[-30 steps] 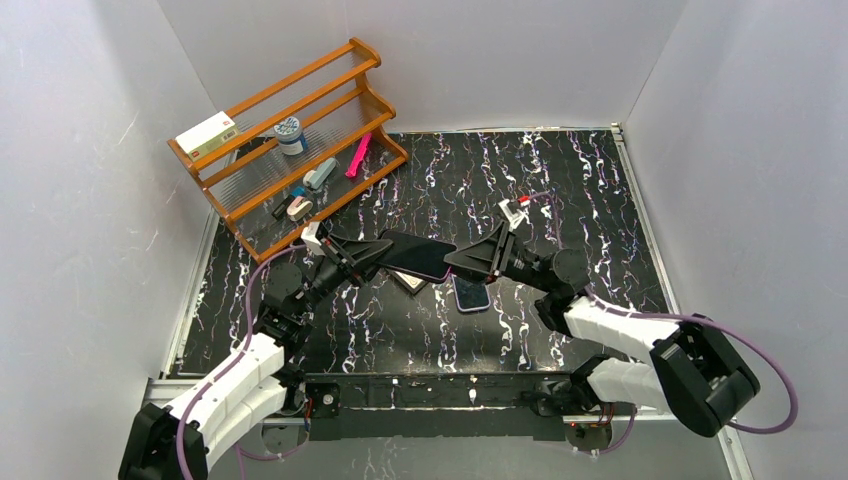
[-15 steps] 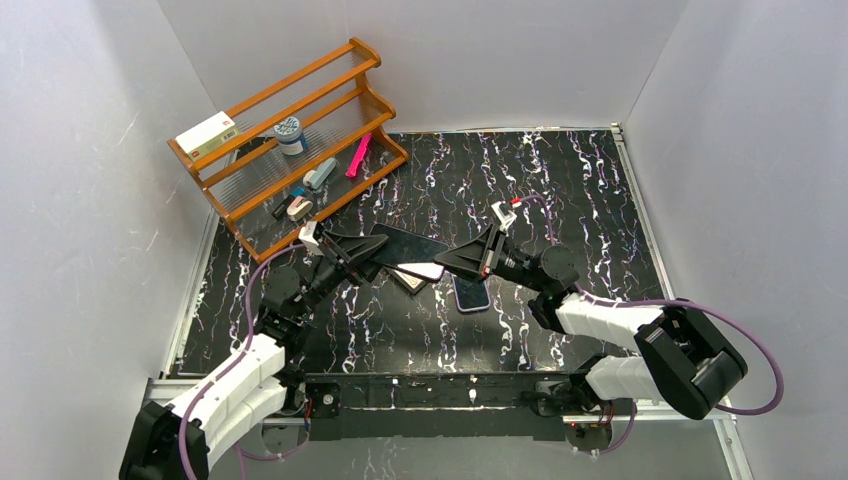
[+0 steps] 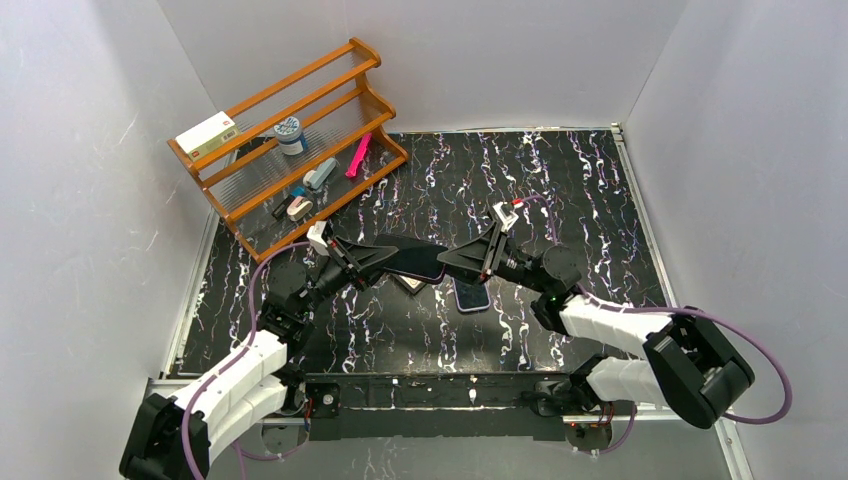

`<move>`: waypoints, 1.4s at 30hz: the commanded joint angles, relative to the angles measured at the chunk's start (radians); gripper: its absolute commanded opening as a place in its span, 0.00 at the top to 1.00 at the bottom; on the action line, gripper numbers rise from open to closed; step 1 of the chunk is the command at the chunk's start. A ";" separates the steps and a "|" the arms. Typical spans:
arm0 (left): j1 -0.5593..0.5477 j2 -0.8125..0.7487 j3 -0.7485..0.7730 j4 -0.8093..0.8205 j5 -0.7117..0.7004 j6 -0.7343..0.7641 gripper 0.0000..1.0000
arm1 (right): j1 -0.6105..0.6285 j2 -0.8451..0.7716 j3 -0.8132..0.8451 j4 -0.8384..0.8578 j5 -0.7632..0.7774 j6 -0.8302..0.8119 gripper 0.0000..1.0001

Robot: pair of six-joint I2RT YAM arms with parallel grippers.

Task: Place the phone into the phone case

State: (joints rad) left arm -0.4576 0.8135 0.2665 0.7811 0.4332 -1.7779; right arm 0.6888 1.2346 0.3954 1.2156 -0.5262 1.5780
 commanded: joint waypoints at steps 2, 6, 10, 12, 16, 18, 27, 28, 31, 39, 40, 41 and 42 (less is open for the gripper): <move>-0.001 -0.021 -0.001 0.036 -0.015 0.019 0.94 | 0.004 -0.095 0.012 -0.077 -0.026 -0.062 0.53; -0.001 -0.013 0.018 -0.020 -0.002 0.086 0.92 | 0.003 -0.157 0.010 -0.184 -0.007 -0.084 0.90; -0.001 -0.021 0.062 -0.144 0.015 0.185 0.75 | 0.004 -0.189 0.015 -0.279 0.016 -0.101 0.99; -0.001 -0.031 0.075 -0.190 0.016 0.212 0.69 | 0.005 -0.196 0.017 -0.329 0.022 -0.111 0.99; -0.001 -0.059 0.112 -0.284 0.001 0.293 0.84 | 0.004 -0.192 0.035 -0.426 0.013 -0.135 0.99; -0.001 -0.068 0.152 -0.364 -0.005 0.372 0.96 | 0.004 -0.193 0.042 -0.452 0.002 -0.148 0.88; 0.000 -0.003 0.257 -0.411 0.144 0.554 1.00 | 0.000 -0.265 0.026 -0.355 -0.057 -0.276 0.50; 0.002 0.014 0.265 -0.380 0.179 0.548 1.00 | -0.002 -0.278 0.033 -0.378 -0.065 -0.305 0.44; 0.002 0.052 0.291 -0.281 0.287 0.522 1.00 | -0.004 -0.331 0.073 -0.527 -0.068 -0.420 0.28; 0.002 0.094 0.358 -0.348 0.489 0.632 1.00 | -0.017 -0.379 0.218 -0.916 -0.106 -0.696 0.09; 0.002 0.095 0.360 -0.366 0.499 0.653 1.00 | -0.018 -0.368 0.237 -0.941 -0.124 -0.716 0.09; 0.002 0.098 0.359 -0.377 0.509 0.667 1.00 | -0.018 -0.354 0.256 -0.963 -0.140 -0.735 0.09; 0.002 0.102 0.357 -0.383 0.517 0.677 1.00 | -0.018 -0.336 0.274 -0.977 -0.158 -0.753 0.10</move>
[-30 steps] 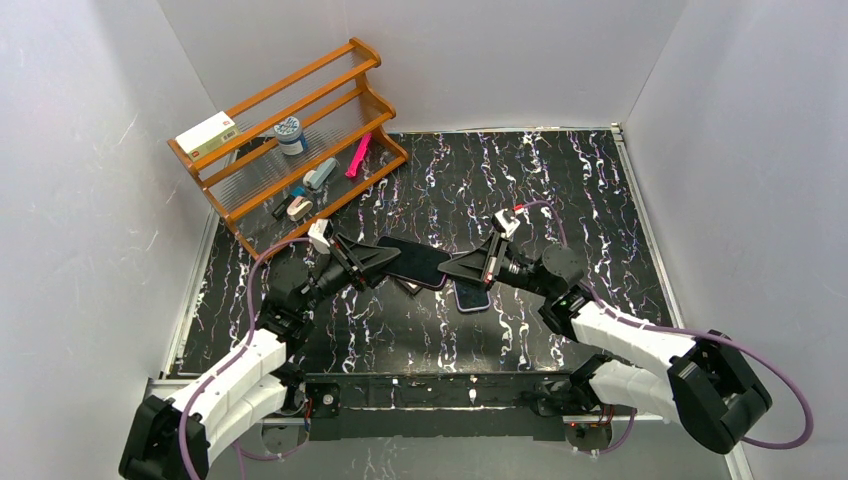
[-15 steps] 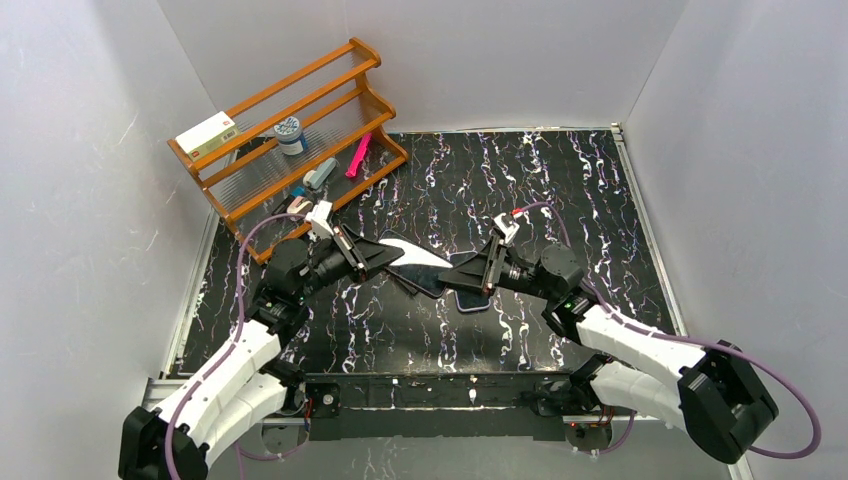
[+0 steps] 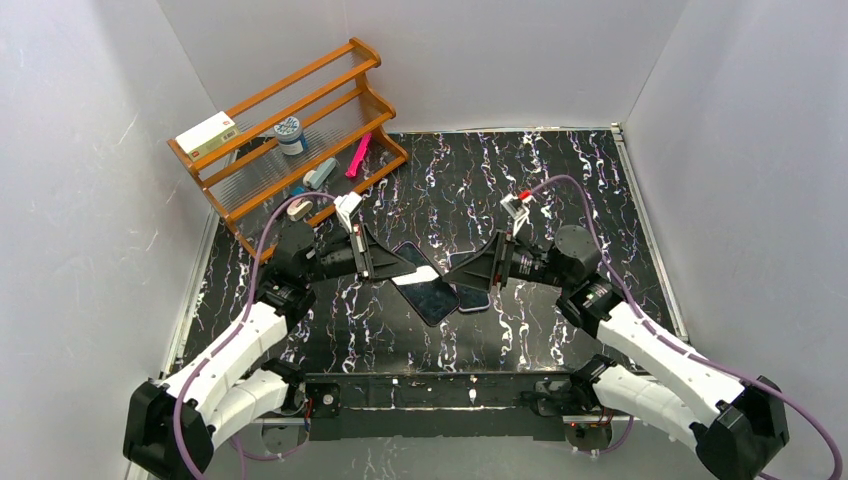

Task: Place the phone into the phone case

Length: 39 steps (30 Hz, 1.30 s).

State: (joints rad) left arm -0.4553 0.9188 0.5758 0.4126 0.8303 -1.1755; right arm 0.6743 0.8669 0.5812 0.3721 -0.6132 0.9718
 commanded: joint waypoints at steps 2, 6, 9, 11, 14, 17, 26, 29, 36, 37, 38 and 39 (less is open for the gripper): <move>0.000 0.008 0.040 -0.016 0.136 0.084 1.00 | -0.004 0.077 0.120 -0.141 -0.120 -0.158 0.13; 0.000 0.022 0.028 -0.024 0.147 0.095 1.00 | -0.003 0.189 0.155 -0.083 -0.241 -0.125 0.22; 0.000 0.031 0.028 -0.067 0.149 0.124 1.00 | 0.002 0.251 0.158 0.010 -0.287 -0.072 0.24; 0.000 0.036 0.028 -0.090 0.148 0.138 1.00 | 0.009 0.277 0.165 0.037 -0.280 -0.063 0.25; 0.000 0.037 0.018 -0.095 0.142 0.141 1.00 | 0.020 0.316 0.189 0.048 -0.268 -0.074 0.31; 0.000 0.035 0.015 -0.097 0.141 0.141 1.00 | 0.037 0.362 0.206 0.070 -0.262 -0.074 0.35; 0.000 0.044 0.039 -0.179 0.127 0.175 0.91 | 0.088 0.445 0.203 0.139 -0.237 -0.033 0.81; 0.001 0.034 0.083 -0.291 0.061 0.228 0.72 | 0.085 0.422 0.178 0.148 -0.184 -0.023 0.94; 0.026 -0.003 0.163 -0.368 -0.054 0.183 0.42 | 0.078 0.388 0.105 0.243 -0.081 0.098 0.99; 0.028 -0.015 0.159 -0.347 -0.054 0.158 0.40 | 0.071 0.385 0.086 0.288 -0.067 0.140 0.99; 0.031 -0.025 0.154 -0.327 -0.057 0.138 0.38 | 0.061 0.383 0.064 0.339 -0.051 0.196 0.99; 0.032 -0.036 0.150 -0.312 -0.061 0.119 0.35 | 0.049 0.381 0.039 0.389 -0.026 0.261 0.99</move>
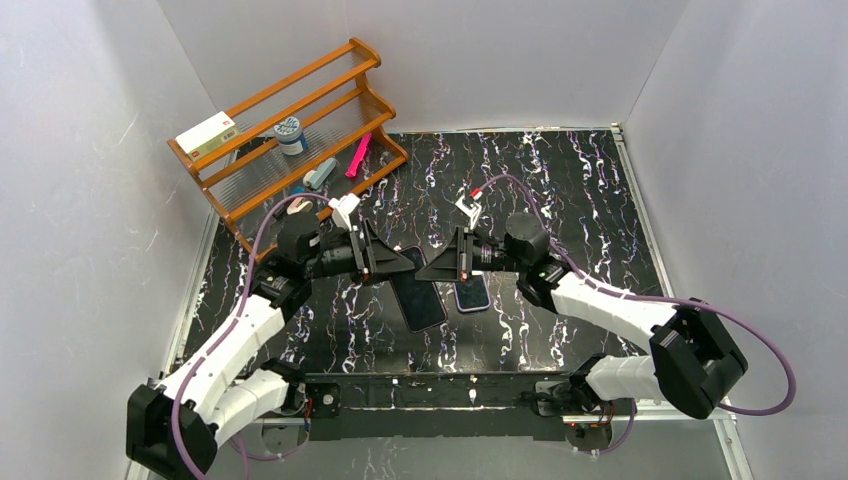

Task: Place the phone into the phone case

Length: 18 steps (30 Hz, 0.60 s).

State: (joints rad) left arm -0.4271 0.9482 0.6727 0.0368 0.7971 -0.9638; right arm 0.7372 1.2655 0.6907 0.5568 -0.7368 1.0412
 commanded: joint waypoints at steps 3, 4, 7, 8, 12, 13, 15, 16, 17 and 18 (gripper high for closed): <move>0.005 -0.100 0.027 0.130 -0.025 -0.153 0.32 | -0.048 -0.028 -0.148 0.391 0.180 0.391 0.99; 0.005 -0.111 0.015 0.166 -0.022 -0.173 0.31 | -0.057 -0.032 -0.156 0.426 0.200 0.428 0.99; 0.005 -0.136 -0.022 0.228 -0.008 -0.232 0.31 | -0.074 -0.046 -0.147 0.454 0.242 0.476 0.99; 0.005 -0.141 -0.029 0.239 -0.006 -0.240 0.32 | -0.078 -0.053 -0.146 0.453 0.259 0.485 0.99; 0.005 -0.152 -0.071 0.281 -0.003 -0.273 0.33 | -0.085 -0.066 -0.143 0.454 0.317 0.504 0.99; 0.005 -0.151 -0.089 0.314 0.000 -0.295 0.33 | -0.085 -0.064 -0.145 0.451 0.327 0.511 0.99; 0.005 -0.148 -0.112 0.370 0.002 -0.334 0.34 | -0.085 -0.057 -0.153 0.466 0.344 0.530 0.99; 0.005 -0.147 -0.119 0.385 0.001 -0.344 0.35 | -0.085 -0.053 -0.158 0.477 0.351 0.539 0.99; 0.005 -0.145 -0.127 0.393 0.001 -0.348 0.37 | -0.085 -0.048 -0.163 0.488 0.361 0.549 0.99; 0.005 -0.142 -0.131 0.397 0.003 -0.350 0.39 | -0.085 -0.043 -0.168 0.500 0.369 0.557 0.99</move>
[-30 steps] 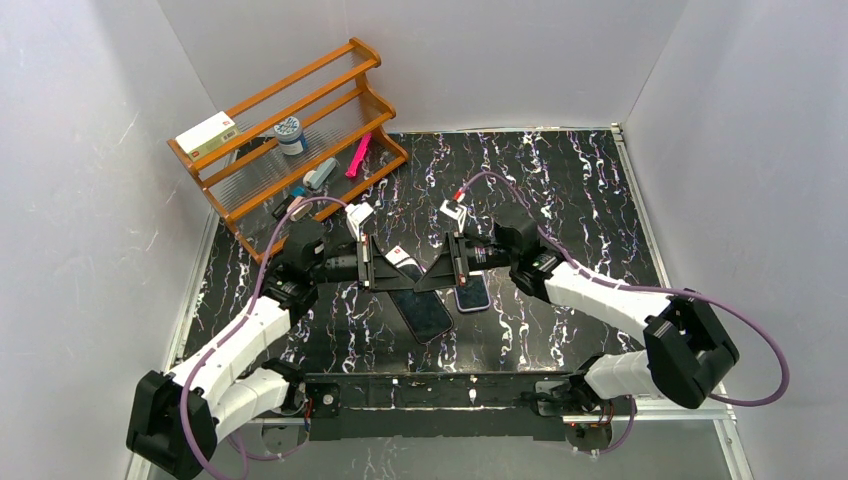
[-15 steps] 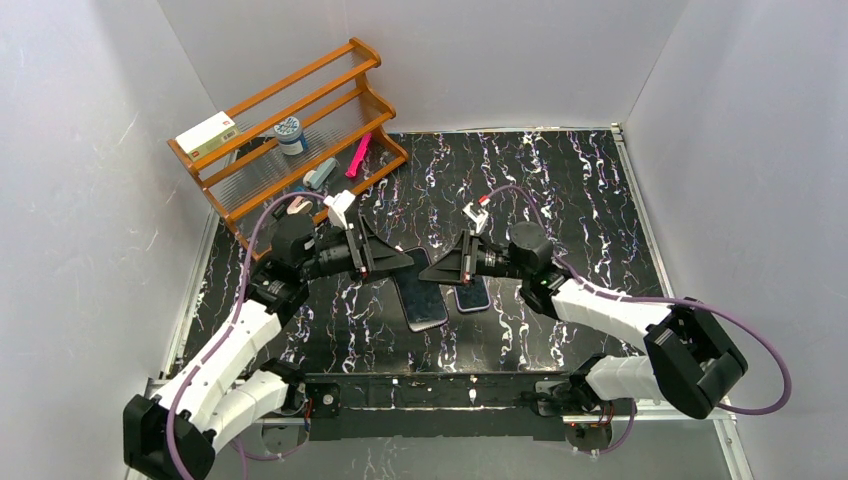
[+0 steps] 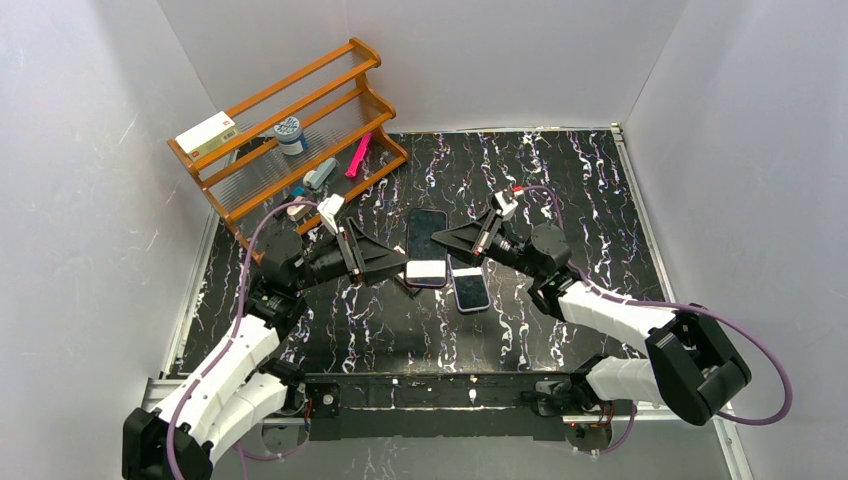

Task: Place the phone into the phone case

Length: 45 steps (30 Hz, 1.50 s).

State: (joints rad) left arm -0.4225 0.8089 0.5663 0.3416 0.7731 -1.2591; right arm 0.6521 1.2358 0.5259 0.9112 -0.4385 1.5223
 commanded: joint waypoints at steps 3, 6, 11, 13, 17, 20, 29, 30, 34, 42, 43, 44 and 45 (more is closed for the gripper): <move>0.001 0.004 -0.040 0.095 0.030 -0.054 0.44 | 0.000 0.003 -0.003 0.156 0.076 0.088 0.99; 0.001 0.007 -0.060 0.112 0.026 -0.065 0.49 | 0.000 0.028 -0.014 0.192 0.083 0.112 0.99; 0.000 0.017 -0.075 0.120 0.012 -0.068 0.56 | 0.000 0.085 -0.018 0.234 0.066 0.143 0.99; 0.001 0.027 -0.079 0.120 0.009 -0.067 0.62 | 0.000 0.103 -0.020 0.251 0.062 0.155 0.99; 0.001 0.053 -0.087 0.123 0.003 -0.058 0.71 | 0.001 0.128 -0.007 0.250 0.033 0.155 0.99; 0.001 0.074 -0.086 0.132 0.001 -0.053 0.72 | 0.000 0.148 0.023 0.204 -0.014 0.130 0.99; 0.001 0.100 -0.097 0.134 -0.017 -0.047 0.60 | 0.000 0.246 0.099 0.188 -0.163 0.102 0.99; 0.001 0.102 -0.102 0.134 -0.020 -0.049 0.61 | 0.000 0.255 0.109 0.187 -0.178 0.100 0.99; 0.001 0.107 -0.120 0.137 -0.033 -0.061 0.70 | 0.001 0.275 0.168 0.113 -0.235 0.037 0.96; 0.001 0.116 -0.139 0.173 -0.051 -0.087 0.86 | 0.005 0.310 0.286 -0.043 -0.374 -0.091 0.94; 0.000 0.119 -0.140 0.182 -0.051 -0.093 0.90 | 0.005 0.315 0.292 -0.044 -0.384 -0.092 0.93; 0.001 0.119 -0.140 0.191 -0.050 -0.105 0.95 | 0.005 0.320 0.299 -0.045 -0.398 -0.095 0.90; 0.001 0.119 -0.142 0.200 -0.051 -0.113 1.00 | 0.006 0.327 0.310 -0.050 -0.410 -0.101 0.86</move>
State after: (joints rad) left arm -0.4217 0.9199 0.4316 0.4953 0.7433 -1.3544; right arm 0.6384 1.5570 0.7563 0.8558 -0.7334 1.4685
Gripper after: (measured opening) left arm 0.194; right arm 0.156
